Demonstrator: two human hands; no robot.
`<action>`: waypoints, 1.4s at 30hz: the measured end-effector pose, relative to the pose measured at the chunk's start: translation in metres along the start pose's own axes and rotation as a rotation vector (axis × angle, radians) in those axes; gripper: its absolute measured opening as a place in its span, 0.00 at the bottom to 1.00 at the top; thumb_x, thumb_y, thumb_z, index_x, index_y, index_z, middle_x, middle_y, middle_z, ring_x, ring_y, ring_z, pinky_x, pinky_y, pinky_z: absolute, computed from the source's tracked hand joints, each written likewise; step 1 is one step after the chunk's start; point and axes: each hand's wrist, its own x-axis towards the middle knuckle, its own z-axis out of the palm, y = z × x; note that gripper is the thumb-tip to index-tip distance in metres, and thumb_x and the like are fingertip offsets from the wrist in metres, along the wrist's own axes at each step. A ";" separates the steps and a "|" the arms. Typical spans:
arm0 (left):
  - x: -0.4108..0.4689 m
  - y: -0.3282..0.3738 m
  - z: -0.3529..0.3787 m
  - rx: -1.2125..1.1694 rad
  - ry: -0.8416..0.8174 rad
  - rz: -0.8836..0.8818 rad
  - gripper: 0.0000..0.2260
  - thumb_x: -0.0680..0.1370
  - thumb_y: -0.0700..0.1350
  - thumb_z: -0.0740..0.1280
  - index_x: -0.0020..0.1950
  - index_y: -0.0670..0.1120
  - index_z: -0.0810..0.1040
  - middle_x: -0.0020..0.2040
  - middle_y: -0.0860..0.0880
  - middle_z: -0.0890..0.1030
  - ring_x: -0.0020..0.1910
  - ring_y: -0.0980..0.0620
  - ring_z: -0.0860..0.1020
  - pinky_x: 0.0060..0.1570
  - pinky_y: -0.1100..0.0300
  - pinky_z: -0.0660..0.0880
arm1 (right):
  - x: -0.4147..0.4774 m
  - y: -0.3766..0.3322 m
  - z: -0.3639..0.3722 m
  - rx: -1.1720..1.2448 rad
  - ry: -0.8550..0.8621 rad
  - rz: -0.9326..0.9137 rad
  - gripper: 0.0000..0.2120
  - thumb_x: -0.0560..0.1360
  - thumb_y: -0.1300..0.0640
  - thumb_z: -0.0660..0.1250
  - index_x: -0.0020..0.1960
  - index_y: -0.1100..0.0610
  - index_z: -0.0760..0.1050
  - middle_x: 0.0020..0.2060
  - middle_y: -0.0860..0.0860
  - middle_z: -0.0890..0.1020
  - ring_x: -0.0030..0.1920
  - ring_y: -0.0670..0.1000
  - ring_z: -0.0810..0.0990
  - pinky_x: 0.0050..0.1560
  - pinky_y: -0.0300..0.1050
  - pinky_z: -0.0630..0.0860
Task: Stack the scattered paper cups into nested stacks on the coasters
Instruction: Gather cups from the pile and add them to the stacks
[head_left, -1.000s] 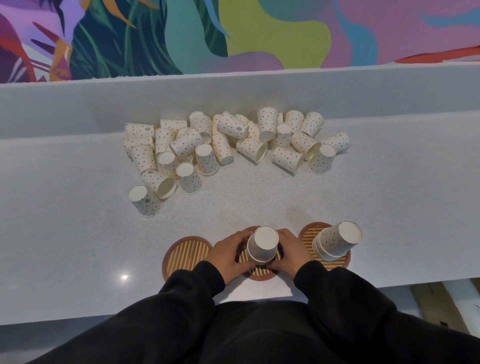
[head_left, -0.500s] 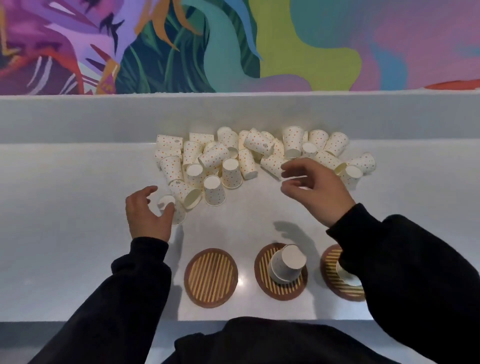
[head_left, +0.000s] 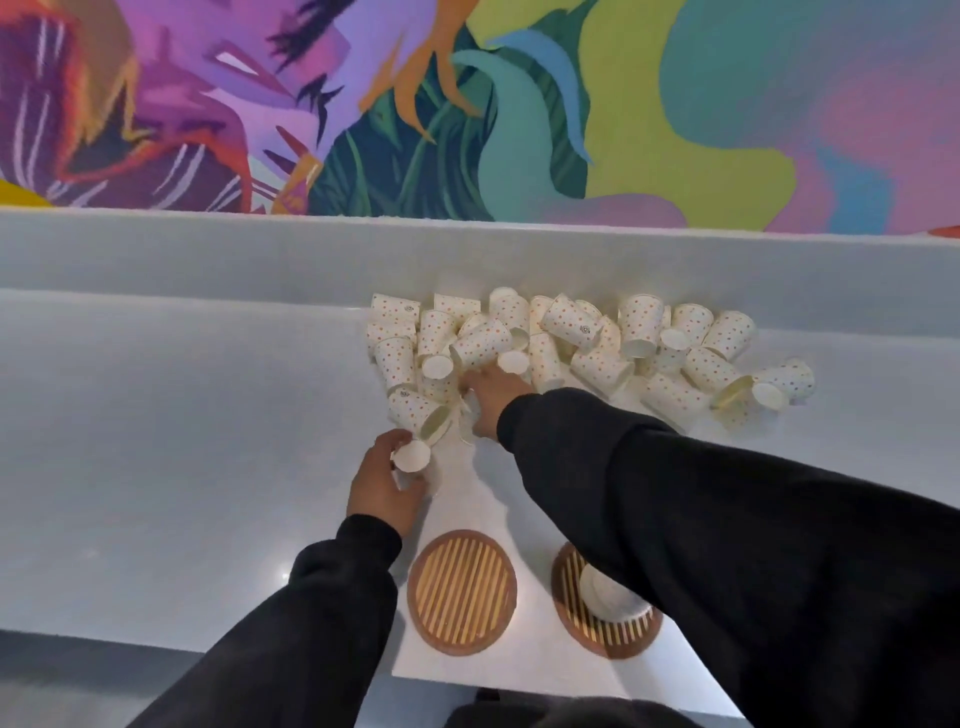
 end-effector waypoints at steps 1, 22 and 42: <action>-0.003 -0.002 0.004 0.003 -0.032 -0.028 0.20 0.78 0.45 0.72 0.65 0.59 0.69 0.64 0.52 0.78 0.60 0.48 0.77 0.60 0.54 0.75 | -0.001 0.001 -0.001 0.003 0.007 0.002 0.26 0.75 0.58 0.71 0.71 0.51 0.69 0.65 0.54 0.74 0.62 0.58 0.76 0.56 0.49 0.74; -0.087 0.115 0.029 -0.293 -0.331 0.371 0.27 0.68 0.56 0.77 0.66 0.61 0.76 0.62 0.62 0.81 0.62 0.58 0.79 0.58 0.62 0.78 | -0.213 0.104 -0.070 0.807 0.599 0.159 0.17 0.72 0.55 0.74 0.58 0.40 0.79 0.57 0.41 0.81 0.50 0.43 0.81 0.53 0.44 0.80; -0.128 0.081 0.102 0.132 -0.549 0.568 0.29 0.70 0.69 0.69 0.68 0.68 0.65 0.64 0.68 0.72 0.62 0.69 0.72 0.63 0.62 0.73 | -0.310 0.110 -0.030 0.809 0.625 0.116 0.23 0.71 0.52 0.77 0.64 0.41 0.76 0.58 0.37 0.81 0.55 0.45 0.79 0.50 0.41 0.78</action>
